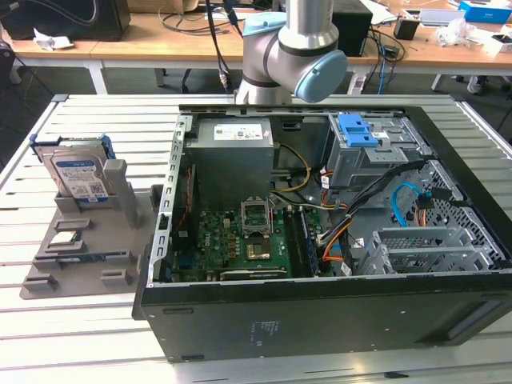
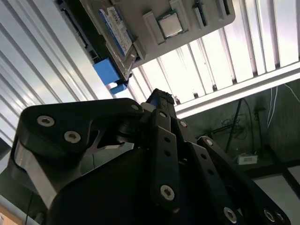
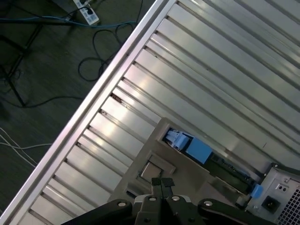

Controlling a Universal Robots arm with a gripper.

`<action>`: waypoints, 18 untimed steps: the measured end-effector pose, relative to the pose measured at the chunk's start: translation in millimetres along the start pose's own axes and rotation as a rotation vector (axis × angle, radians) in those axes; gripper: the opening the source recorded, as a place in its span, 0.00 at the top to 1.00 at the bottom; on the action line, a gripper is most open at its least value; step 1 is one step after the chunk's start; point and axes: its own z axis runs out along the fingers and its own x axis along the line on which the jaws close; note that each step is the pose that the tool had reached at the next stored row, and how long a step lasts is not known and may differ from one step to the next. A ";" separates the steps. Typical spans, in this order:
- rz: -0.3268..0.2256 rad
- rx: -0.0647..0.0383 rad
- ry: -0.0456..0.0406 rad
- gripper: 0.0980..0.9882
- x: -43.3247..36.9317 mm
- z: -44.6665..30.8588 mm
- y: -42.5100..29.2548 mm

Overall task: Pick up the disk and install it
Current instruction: 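Pick up the disk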

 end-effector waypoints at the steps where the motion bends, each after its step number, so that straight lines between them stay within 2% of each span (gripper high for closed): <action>1: -0.017 0.000 0.0008 0.99 0.0 0.0 0.0; 10: -0.111 -0.003 0.0050 0.99 0.0 0.0 0.0; 18: -0.217 -0.005 0.0099 0.99 0.0 0.0 0.0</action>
